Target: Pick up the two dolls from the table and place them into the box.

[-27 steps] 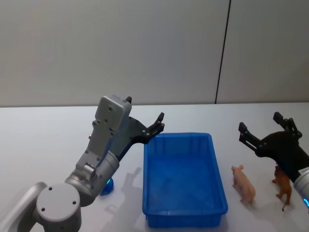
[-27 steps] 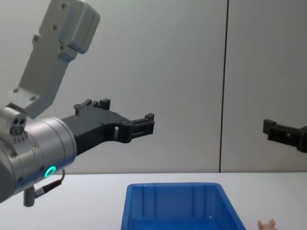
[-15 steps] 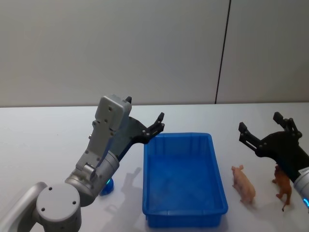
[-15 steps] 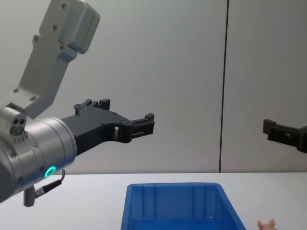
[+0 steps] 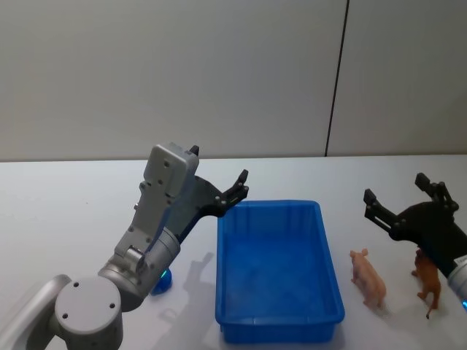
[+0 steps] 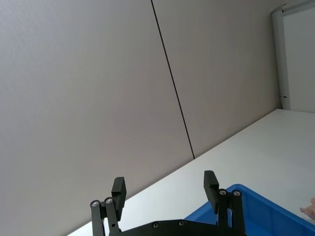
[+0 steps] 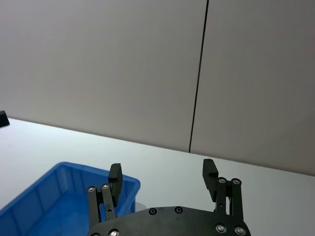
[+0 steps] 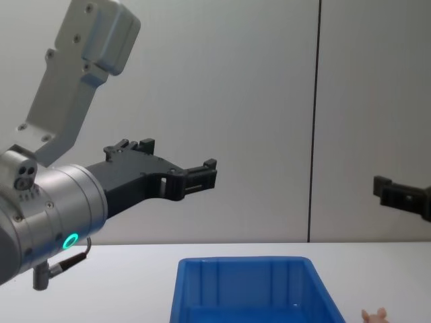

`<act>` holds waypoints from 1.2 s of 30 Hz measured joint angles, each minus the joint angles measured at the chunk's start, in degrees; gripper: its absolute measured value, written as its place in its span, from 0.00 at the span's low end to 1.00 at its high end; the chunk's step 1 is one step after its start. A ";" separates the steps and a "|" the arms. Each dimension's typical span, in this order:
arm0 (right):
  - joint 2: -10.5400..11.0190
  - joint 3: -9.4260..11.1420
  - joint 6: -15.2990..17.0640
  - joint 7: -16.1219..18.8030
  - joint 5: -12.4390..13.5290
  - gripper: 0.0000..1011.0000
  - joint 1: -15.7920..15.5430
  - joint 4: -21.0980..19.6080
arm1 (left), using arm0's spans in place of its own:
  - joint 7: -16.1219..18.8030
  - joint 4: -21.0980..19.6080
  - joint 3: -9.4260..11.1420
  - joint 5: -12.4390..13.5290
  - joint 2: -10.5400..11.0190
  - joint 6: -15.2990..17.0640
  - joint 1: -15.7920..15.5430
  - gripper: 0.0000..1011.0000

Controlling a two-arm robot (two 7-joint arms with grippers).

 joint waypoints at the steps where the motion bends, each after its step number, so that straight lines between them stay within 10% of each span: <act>1: 0.15 0.11 0.14 0.12 -0.02 0.99 0.01 0.16 | 0.00 0.00 0.00 0.00 0.00 0.00 0.00 0.99; 36: 5.97 4.06 11.69 6.68 0.92 0.99 -0.45 6.64 | 0.00 0.00 0.00 0.00 0.00 0.00 0.00 0.99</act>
